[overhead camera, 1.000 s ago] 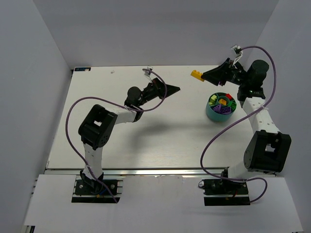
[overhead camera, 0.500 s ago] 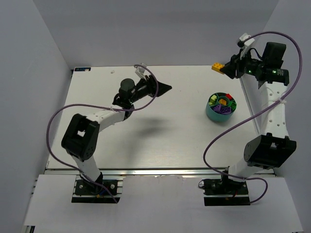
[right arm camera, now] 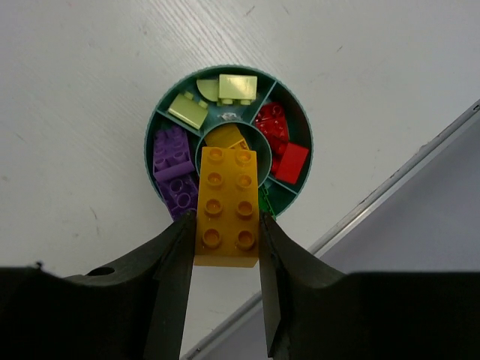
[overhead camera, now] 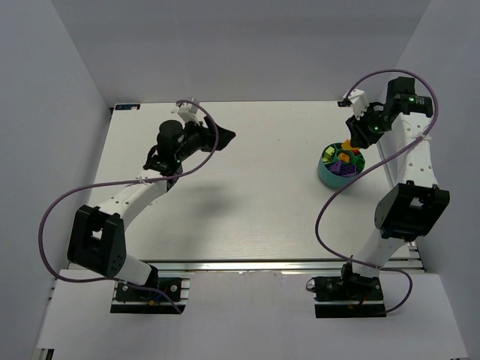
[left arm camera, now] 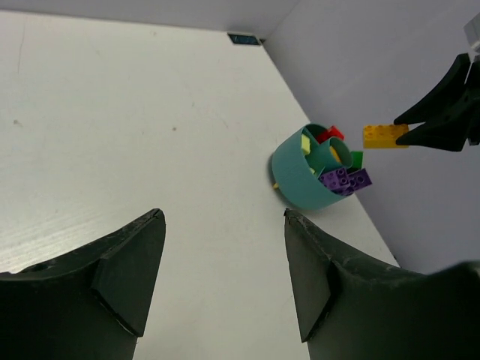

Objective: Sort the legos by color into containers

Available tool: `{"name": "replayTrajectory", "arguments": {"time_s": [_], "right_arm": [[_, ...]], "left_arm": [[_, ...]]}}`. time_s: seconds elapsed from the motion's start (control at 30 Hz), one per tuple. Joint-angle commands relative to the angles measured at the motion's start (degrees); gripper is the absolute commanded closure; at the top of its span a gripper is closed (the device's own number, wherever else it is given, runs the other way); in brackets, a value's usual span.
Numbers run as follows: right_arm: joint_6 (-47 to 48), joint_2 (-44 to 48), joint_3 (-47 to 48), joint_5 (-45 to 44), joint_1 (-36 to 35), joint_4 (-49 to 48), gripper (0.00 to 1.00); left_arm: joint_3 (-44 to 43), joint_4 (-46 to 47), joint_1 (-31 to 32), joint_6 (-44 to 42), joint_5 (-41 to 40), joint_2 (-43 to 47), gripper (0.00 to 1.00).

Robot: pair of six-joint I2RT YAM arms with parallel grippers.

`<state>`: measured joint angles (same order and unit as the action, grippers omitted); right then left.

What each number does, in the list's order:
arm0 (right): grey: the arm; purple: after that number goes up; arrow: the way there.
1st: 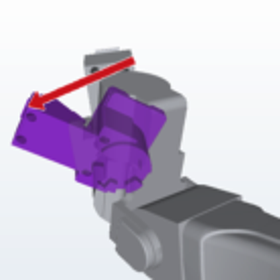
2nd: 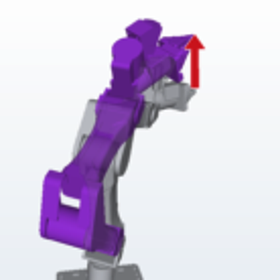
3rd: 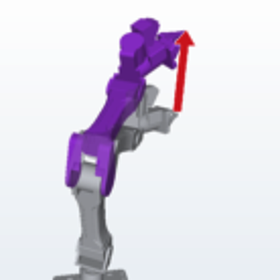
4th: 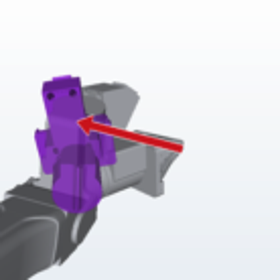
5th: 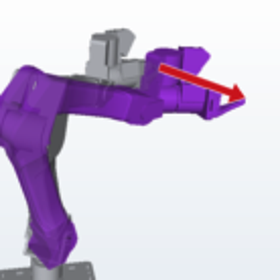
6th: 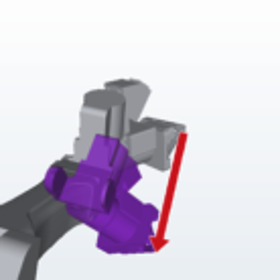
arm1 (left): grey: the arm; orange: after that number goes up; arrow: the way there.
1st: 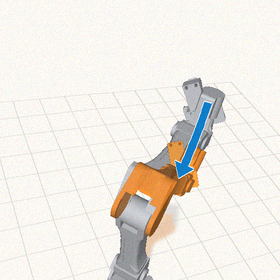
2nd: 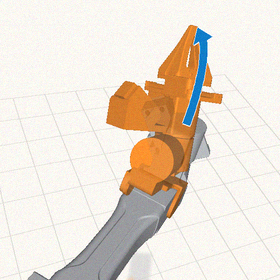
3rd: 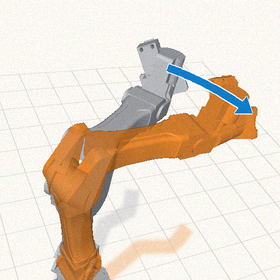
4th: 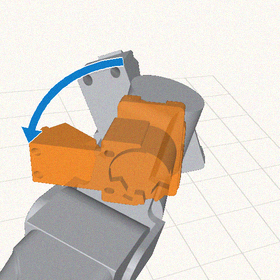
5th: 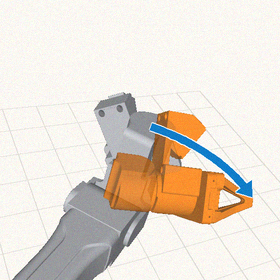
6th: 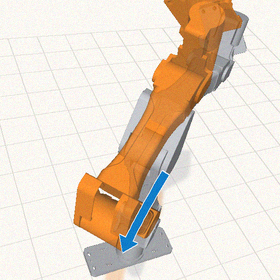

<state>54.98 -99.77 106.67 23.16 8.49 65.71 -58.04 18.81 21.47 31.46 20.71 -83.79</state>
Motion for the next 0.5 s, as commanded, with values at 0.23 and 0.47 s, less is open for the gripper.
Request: {"name": "replayTrajectory", "arguments": {"time_s": [0.23, 0.47], "right_arm": [[5.3, -5.3, 4.0, -9.4, -2.8, 2.6, 0.94], [6.6, -7.4, 3.9, -14.6, -4.9, 2.3, 0.94]], "left_arm": [[3.0, -2.6, -0.3, -1.7, -1.0, 4.2, 0.25], [3.7, -2.8, -0.7, -1.6, -1.2, 4.7, 0.25]]}}
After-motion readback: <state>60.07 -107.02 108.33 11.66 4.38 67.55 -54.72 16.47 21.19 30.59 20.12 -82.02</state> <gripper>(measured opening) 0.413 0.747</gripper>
